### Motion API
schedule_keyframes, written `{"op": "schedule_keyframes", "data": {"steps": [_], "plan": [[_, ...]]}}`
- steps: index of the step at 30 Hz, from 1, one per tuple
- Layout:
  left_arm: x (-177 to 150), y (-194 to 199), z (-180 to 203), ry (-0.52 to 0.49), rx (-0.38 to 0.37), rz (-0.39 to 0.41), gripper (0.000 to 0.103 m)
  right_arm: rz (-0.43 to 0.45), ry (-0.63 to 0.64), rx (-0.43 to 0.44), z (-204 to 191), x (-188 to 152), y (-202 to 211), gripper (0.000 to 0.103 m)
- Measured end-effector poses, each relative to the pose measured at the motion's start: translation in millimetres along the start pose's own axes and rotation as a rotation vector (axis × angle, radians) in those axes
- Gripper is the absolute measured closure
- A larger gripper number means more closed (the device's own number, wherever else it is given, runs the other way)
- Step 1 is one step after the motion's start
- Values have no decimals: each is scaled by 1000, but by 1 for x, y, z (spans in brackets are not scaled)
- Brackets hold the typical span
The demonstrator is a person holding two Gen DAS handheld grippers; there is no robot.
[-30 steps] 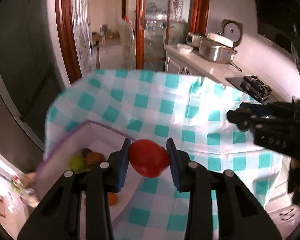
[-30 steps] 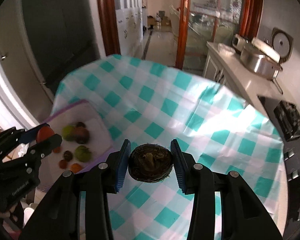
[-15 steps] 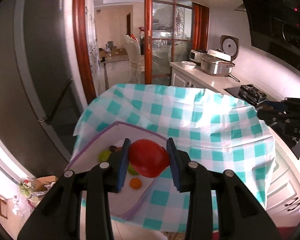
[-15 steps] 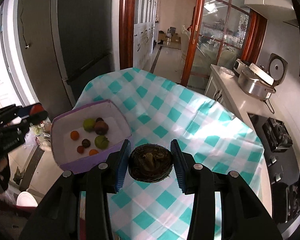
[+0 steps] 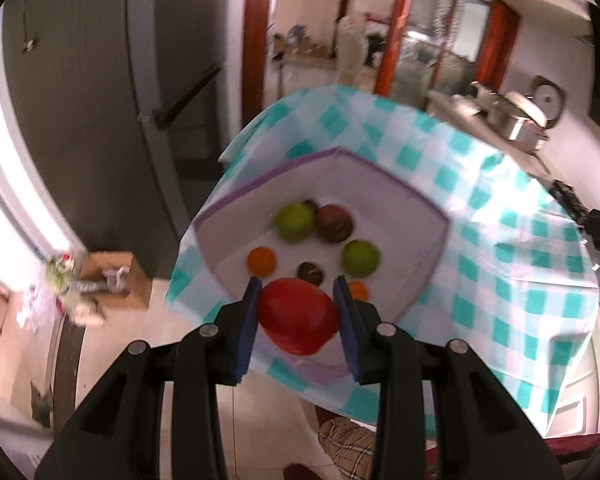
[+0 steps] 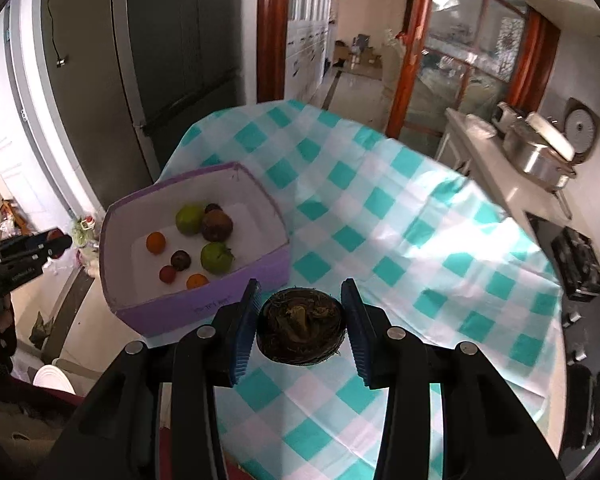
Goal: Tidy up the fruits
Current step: 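Carry the red tomato and dark kiwi over the purple box, then open both tools to drop the tomato and kiwi into the box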
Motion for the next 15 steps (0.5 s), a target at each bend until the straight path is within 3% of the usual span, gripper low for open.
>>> {"op": "schedule_keyframes", "data": {"steps": [10, 15], "plan": [[2, -75, -12, 50, 20, -111, 66, -166, 169, 132, -64, 40, -135, 62], [-5, -105, -10, 50, 25, -193, 66, -249, 185, 190, -86, 46, -193, 62]]}}
Point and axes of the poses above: each gripper's, at about its wrist camera, not at the fingertips, and y roughly against the way its jaws point, z to its right, x to its top, the point moved 5 cm from there along -y, roughly the way its jaws point, and after that the axes turned 3 degrees about -y, right-handed, at the moved point
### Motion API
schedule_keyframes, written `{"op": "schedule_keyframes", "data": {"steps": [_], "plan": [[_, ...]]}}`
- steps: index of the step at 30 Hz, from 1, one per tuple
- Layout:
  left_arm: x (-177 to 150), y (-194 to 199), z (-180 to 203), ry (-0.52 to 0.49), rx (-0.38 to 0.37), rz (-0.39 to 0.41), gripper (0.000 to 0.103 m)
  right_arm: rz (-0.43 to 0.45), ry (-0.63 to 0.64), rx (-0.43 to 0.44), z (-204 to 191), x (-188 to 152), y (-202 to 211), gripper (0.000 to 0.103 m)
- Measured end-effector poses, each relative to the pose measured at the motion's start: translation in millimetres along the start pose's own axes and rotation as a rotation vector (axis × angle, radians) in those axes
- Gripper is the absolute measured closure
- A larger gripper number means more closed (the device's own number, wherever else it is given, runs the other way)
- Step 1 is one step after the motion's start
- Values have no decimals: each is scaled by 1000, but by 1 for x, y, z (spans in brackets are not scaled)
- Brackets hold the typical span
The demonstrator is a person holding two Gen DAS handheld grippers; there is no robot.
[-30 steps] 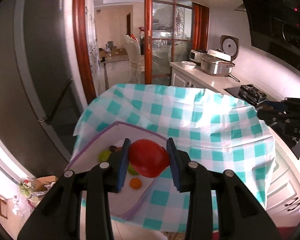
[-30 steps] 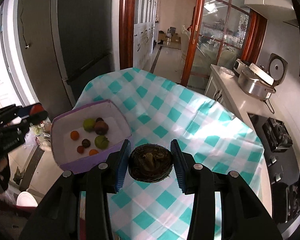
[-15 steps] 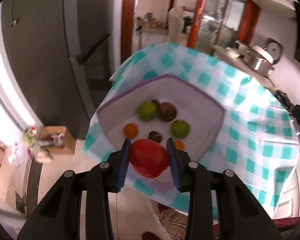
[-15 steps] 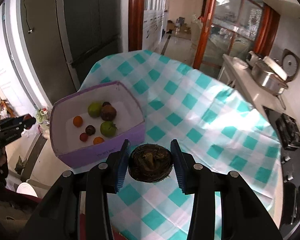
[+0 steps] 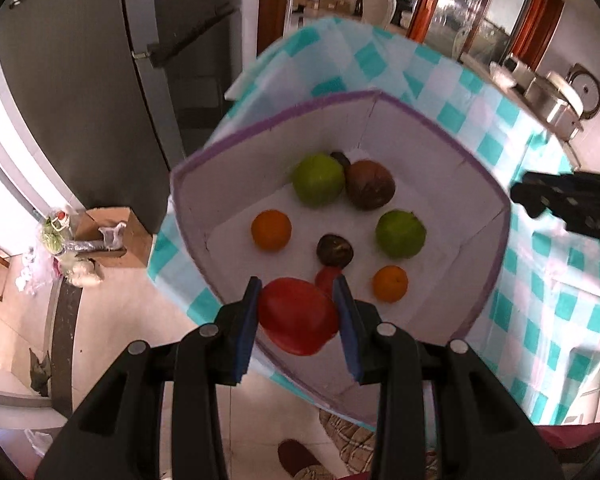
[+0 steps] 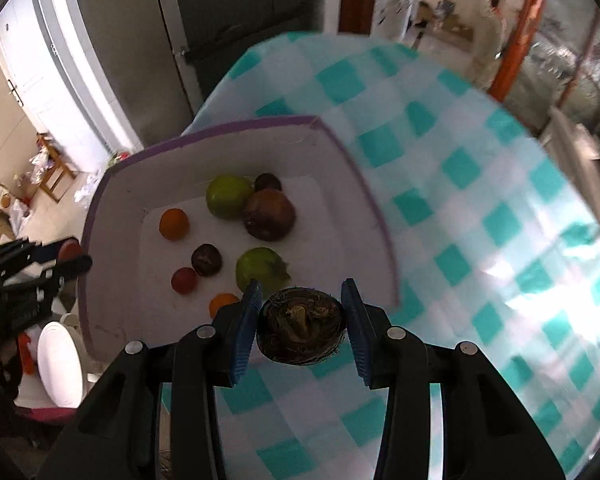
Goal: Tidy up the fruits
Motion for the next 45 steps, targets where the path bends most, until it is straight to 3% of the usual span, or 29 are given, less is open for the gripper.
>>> {"op": "schedule_keyframes", "data": {"steps": [8, 17, 25, 29, 34, 40, 45], "plan": [[10, -45, 14, -5, 7, -118, 66, -170, -18, 21, 6, 8, -82, 62], [44, -98, 40, -120, 57, -227, 66, -276, 36, -15, 7, 38, -136, 62], [40, -119, 40, -87, 101, -285, 64, -306, 43, 20, 11, 37, -157, 61], [42, -120, 39, -81, 134, -296, 64, -292, 51, 37, 11, 39, -156, 56], [45, -114, 40, -77, 187, -274, 41, -272, 50, 82, 10, 39, -152, 47], [47, -104, 37, -80, 205, -260, 22, -248, 33, 113, 13, 35, -142, 41], [49, -90, 36, -60, 154, -208, 11, -197, 39, 110, 8, 31, -115, 18]]}}
Point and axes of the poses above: each gripper's, at about its wrist camera, not at the fingertips, and y roughly against the way its jaws point, z to its right, x to its top, the point moved 5 cm from there along -y, roughly the way its jaws point, and after that the axes turned 3 degrees about -y, right-handed, at the moved point
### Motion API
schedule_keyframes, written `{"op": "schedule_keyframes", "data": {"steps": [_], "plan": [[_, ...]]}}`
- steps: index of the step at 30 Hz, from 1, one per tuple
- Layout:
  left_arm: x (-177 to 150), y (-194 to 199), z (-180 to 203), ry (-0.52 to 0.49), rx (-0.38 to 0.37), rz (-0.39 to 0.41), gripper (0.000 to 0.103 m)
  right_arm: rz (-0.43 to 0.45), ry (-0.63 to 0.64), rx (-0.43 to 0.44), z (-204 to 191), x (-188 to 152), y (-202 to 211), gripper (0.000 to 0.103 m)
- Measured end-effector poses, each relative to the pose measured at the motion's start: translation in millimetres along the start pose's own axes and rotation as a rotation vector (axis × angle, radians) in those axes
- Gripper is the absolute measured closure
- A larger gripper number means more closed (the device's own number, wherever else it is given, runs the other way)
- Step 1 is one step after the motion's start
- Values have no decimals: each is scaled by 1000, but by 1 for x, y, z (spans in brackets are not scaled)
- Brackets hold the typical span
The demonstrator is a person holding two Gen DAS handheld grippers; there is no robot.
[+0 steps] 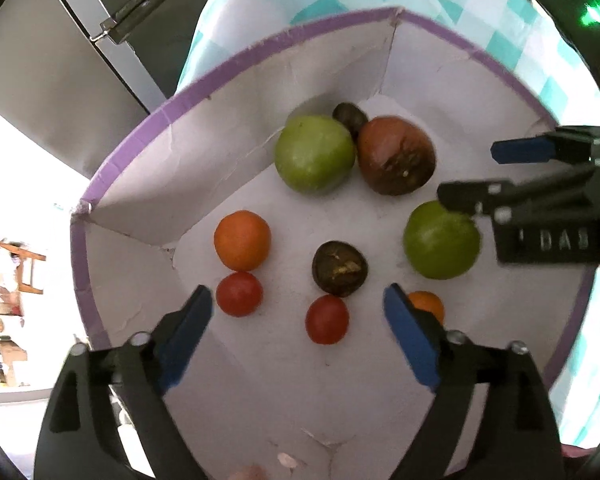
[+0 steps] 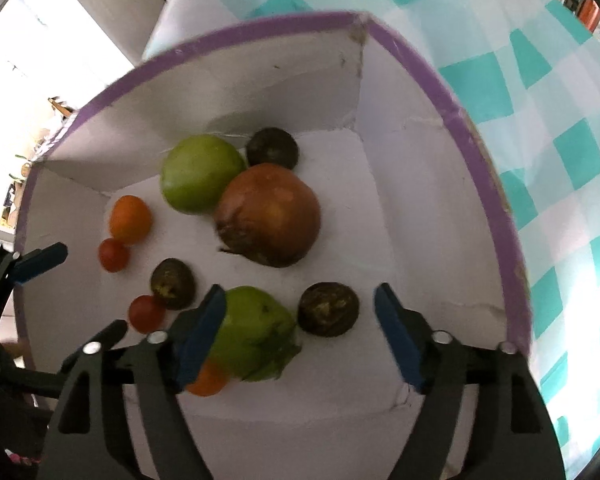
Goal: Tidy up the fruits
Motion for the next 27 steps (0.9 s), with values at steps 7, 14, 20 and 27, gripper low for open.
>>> {"op": "schedule_keyframes", "data": {"steps": [7, 14, 20, 27], "plan": [[9, 66, -22, 22, -51, 233, 4, 63, -5, -92, -19, -9, 43, 16], [11, 91, -50, 69, 74, 179, 2, 138, -50, -123, -47, -38, 72, 16], [-7, 86, -54, 62, -32, 132, 2, 143, -68, -175, -62, -55, 83, 16], [-21, 79, -52, 49, -61, 116, 2, 144, -123, -200, -62, -69, 92, 16]]}}
Point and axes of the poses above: each gripper's, at about its wrist camera, not at the fingertips, and y roughly against the way its jaws point, z to its right, x to its top, the point moved 5 cm from there along -y, roughly the way its jaws point, and after that the axes turned 3 degrees about -y, right-handed, at the moved point
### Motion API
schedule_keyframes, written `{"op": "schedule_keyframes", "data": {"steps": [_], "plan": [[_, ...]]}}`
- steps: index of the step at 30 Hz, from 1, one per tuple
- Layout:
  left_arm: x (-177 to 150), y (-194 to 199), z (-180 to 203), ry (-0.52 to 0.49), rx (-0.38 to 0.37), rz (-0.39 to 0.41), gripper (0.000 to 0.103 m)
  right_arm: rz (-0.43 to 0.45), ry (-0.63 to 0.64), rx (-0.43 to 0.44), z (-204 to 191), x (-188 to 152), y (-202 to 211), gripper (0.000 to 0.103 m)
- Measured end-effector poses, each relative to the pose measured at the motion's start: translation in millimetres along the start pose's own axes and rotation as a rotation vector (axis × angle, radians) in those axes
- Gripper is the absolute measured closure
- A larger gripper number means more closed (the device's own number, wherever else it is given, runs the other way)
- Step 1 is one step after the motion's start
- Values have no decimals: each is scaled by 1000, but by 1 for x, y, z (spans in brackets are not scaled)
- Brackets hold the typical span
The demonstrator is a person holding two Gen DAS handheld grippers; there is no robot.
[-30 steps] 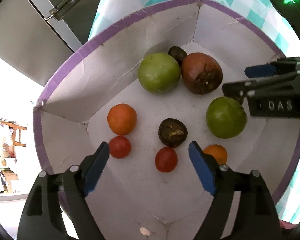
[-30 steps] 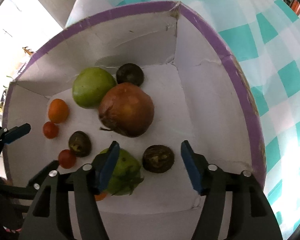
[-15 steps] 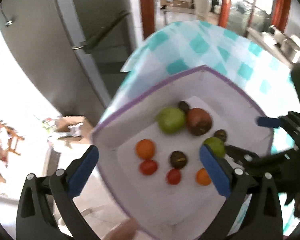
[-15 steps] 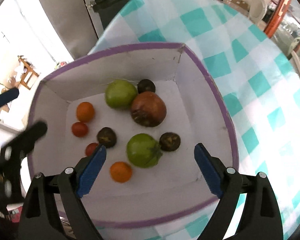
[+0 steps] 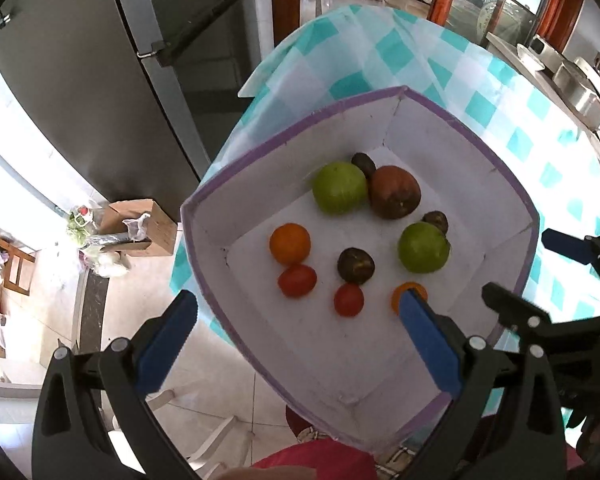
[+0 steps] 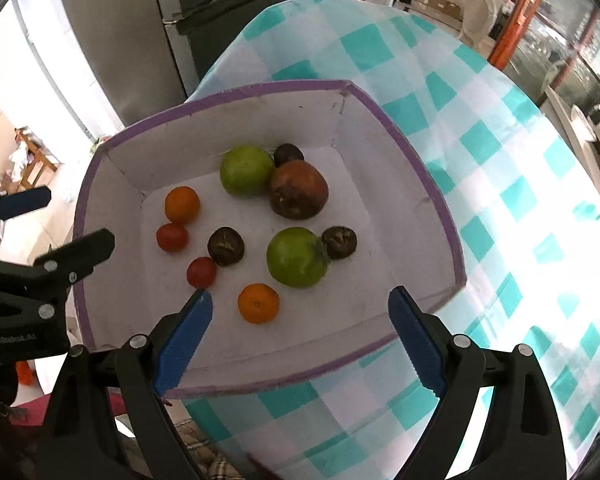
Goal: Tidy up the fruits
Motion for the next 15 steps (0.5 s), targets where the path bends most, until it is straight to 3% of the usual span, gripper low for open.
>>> {"op": "schedule_keyframes", "data": {"steps": [15], "plan": [[-20, 4, 0, -18, -28, -14, 2, -10, -72, -57, 4, -17, 6, 16]]}}
Point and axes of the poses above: each gripper's, at about its wrist camera, not at the fingertips, and y roughly against the way its jaws point, z to its right, x to its top, the point moved 5 cm from there along -y, roughly the way its jaws point, and after that the axes turned 3 degrees about -y, right-handed, at the moved point
